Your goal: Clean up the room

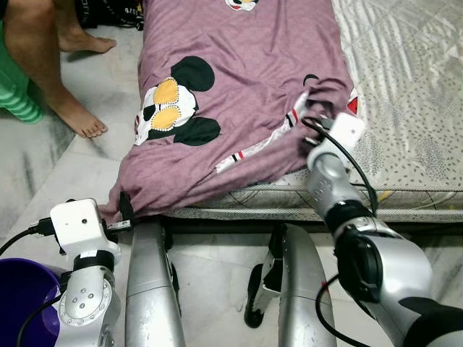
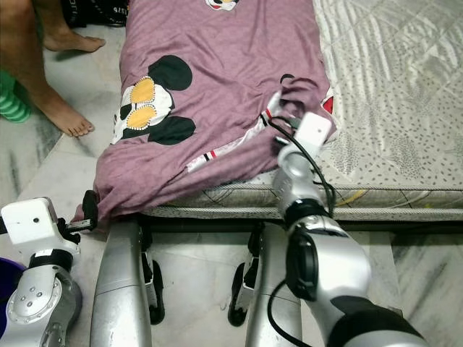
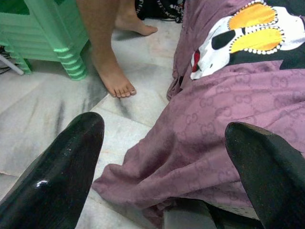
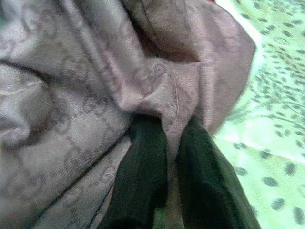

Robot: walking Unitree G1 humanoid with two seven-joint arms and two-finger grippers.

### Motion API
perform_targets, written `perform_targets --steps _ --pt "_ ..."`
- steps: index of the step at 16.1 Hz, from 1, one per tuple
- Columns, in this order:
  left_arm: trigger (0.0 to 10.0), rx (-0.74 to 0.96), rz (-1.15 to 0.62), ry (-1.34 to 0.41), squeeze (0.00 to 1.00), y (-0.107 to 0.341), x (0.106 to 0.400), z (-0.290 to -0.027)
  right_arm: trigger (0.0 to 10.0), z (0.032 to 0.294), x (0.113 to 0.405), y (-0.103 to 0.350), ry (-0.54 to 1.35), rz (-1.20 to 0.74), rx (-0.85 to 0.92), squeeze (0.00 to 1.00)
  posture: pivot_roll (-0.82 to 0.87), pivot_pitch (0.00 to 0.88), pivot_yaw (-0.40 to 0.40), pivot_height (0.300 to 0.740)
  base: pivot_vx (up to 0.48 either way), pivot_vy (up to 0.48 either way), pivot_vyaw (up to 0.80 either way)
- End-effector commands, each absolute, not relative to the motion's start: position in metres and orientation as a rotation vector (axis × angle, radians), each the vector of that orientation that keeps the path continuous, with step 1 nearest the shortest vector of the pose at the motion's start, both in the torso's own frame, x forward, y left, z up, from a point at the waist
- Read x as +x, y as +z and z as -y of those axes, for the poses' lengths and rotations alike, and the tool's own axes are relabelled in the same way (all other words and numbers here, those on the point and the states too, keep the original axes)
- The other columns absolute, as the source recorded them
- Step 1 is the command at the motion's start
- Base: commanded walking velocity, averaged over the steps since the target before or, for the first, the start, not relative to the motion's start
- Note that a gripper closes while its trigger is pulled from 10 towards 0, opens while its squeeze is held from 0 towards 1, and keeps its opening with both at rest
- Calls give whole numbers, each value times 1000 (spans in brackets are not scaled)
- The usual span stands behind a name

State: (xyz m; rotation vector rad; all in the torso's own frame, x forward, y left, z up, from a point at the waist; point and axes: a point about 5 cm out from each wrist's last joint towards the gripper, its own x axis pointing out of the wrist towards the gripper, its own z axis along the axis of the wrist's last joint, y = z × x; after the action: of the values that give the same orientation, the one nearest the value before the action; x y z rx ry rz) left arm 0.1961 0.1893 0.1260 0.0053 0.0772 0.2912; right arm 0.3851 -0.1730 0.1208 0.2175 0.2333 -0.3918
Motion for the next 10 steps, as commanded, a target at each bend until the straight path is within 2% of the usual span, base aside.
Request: perform_targets --steps 1,5,8,10 --pt "10000 9 -103 309 0 120 193 -192 0 187 379 111 -434 -263 202 0 184 251 -64 554 0 0 0" --pt "10000 8 -95 308 0 119 196 -194 0 226 355 91 -470 -264 111 0 161 234 -58 554 0 0 0" --pt "10000 4 -94 301 0 118 198 -194 0 234 332 82 -436 -264 45 0 143 229 -53 554 0 0 0" --pt "10000 -2 -96 284 0 116 202 -192 0 229 289 75 -320 -275 -55 0 106 217 -46 554 0 0 0"
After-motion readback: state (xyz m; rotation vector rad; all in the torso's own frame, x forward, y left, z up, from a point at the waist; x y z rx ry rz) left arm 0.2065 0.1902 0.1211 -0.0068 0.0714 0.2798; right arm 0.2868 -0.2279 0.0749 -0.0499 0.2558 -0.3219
